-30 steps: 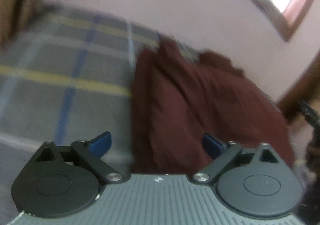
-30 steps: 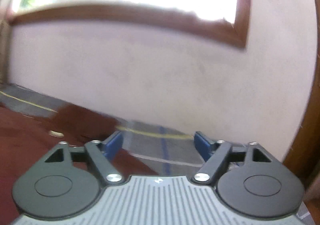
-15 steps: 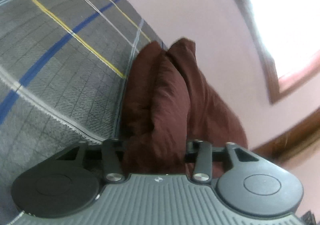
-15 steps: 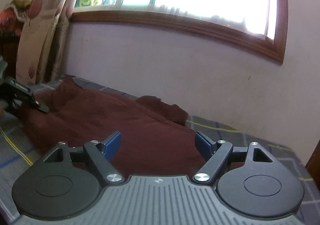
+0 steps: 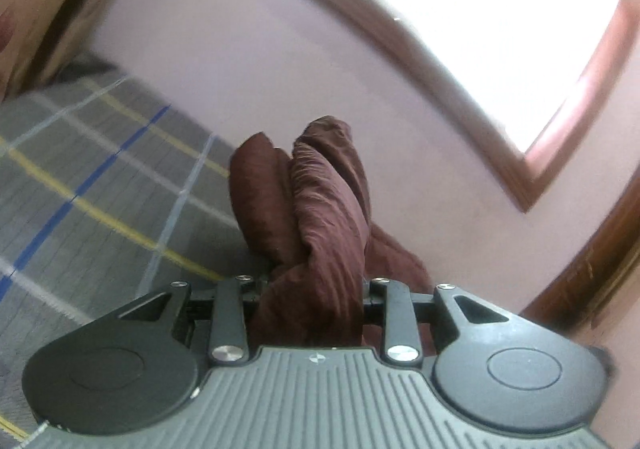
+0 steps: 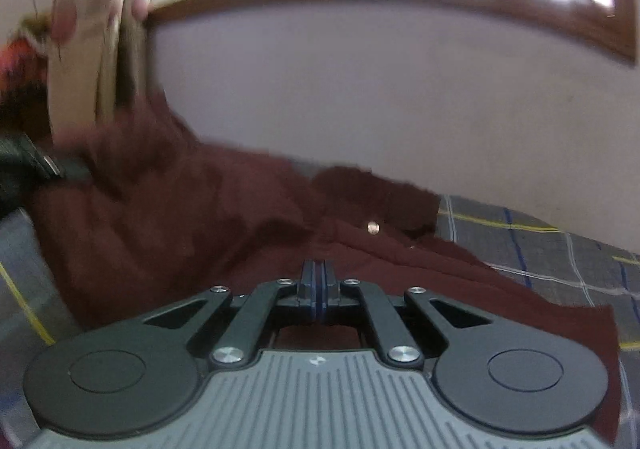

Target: Fold large clothes

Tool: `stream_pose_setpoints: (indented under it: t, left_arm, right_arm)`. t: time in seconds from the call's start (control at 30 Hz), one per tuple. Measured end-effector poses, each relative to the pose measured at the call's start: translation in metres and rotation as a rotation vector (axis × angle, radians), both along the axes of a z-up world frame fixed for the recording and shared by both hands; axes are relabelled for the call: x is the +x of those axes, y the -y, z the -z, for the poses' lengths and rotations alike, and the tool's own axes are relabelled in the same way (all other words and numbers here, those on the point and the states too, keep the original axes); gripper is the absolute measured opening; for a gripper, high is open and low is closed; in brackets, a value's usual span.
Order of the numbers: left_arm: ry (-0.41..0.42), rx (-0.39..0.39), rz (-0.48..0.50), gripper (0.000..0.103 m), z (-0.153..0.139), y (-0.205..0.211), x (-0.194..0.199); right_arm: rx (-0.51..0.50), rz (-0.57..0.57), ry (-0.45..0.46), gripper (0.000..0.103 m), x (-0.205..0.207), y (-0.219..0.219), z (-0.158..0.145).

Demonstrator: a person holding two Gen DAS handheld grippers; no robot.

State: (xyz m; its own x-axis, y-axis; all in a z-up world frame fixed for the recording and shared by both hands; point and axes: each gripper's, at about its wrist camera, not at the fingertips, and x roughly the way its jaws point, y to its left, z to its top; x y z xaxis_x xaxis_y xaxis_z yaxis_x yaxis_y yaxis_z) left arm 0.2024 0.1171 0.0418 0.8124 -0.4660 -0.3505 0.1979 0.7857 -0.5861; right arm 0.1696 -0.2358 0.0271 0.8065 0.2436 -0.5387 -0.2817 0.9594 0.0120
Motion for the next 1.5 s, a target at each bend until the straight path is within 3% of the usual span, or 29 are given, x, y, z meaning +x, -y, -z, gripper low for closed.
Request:
stream_pose_setpoints:
  t: [0.17,0.33,0.53,0.6,0.77,0.87,0.93,0.97,1.0,1.07,1.2,1.3,1.37,1.4,1.43,1.47,1.5]
  left_arm:
    - [0.107,0.057,0.069,0.032,-0.033,0.045,-0.019]
    - [0.189,0.069,0.229,0.032,-0.054,0.122,-0.021]
    - [0.21,0.025,0.443,0.032,-0.038,0.21,-0.007]
    - [0.214,0.017,0.492,0.033,-0.031,0.229,-0.005]
    - [0.197,0.012,0.569,0.033,-0.009,0.26,-0.004]
    - [0.194,0.043,0.61,0.033,0.008,0.283,-0.006]
    - [0.199,0.068,0.636,0.033,0.018,0.301,-0.013]
    - [0.208,0.084,0.65,0.033,0.022,0.309,-0.016]
    - [0.218,0.1,0.66,0.033,0.028,0.319,-0.018]
    - [0.23,0.136,0.682,0.034,0.038,0.335,-0.026]
    - [0.241,0.182,0.708,0.036,0.054,0.36,-0.036]
    - [0.26,0.208,0.708,0.04,0.056,0.371,-0.043]
    - [0.273,0.221,0.709,0.045,0.058,0.378,-0.047]
    - [0.28,0.229,0.709,0.047,0.059,0.38,-0.049]
    - [0.288,0.24,0.711,0.05,0.06,0.384,-0.049]
    - [0.292,0.249,0.716,0.051,0.06,0.386,-0.051]
    - [0.294,0.255,0.722,0.053,0.06,0.389,-0.051]
  right_arm:
    - [0.186,0.034,-0.133,0.002,0.046,0.023,0.025]
    - [0.616,0.111,-0.309,0.0,0.08,0.066,0.058]
    - [0.885,0.11,-0.423,0.0,0.09,0.109,0.079]
    - [0.96,0.123,-0.423,0.0,0.083,0.133,0.077]
    - [0.964,0.201,-0.284,0.004,0.033,0.219,0.051]
    - [0.991,0.275,-0.221,0.016,-0.002,0.273,0.043]
    - [0.999,0.315,-0.181,0.042,-0.027,0.299,0.035]
    - [0.987,0.344,-0.156,0.07,-0.04,0.311,0.029]
    - [0.96,0.379,-0.141,0.076,-0.05,0.319,0.023]
    - [0.918,0.41,-0.127,0.076,-0.063,0.329,0.012]
    - [0.912,0.378,-0.119,0.087,-0.07,0.33,-0.003]
    - [0.852,0.344,-0.17,0.091,-0.052,0.315,-0.011]
    - [0.78,0.311,-0.2,0.092,-0.04,0.3,-0.02]
    - [0.72,0.302,-0.207,0.099,-0.029,0.289,-0.025]
    - [0.662,0.299,-0.202,0.1,-0.018,0.278,-0.029]
    - [0.61,0.278,-0.184,0.099,-0.012,0.268,-0.036]
    - [0.571,0.245,-0.162,0.091,-0.007,0.259,-0.04]
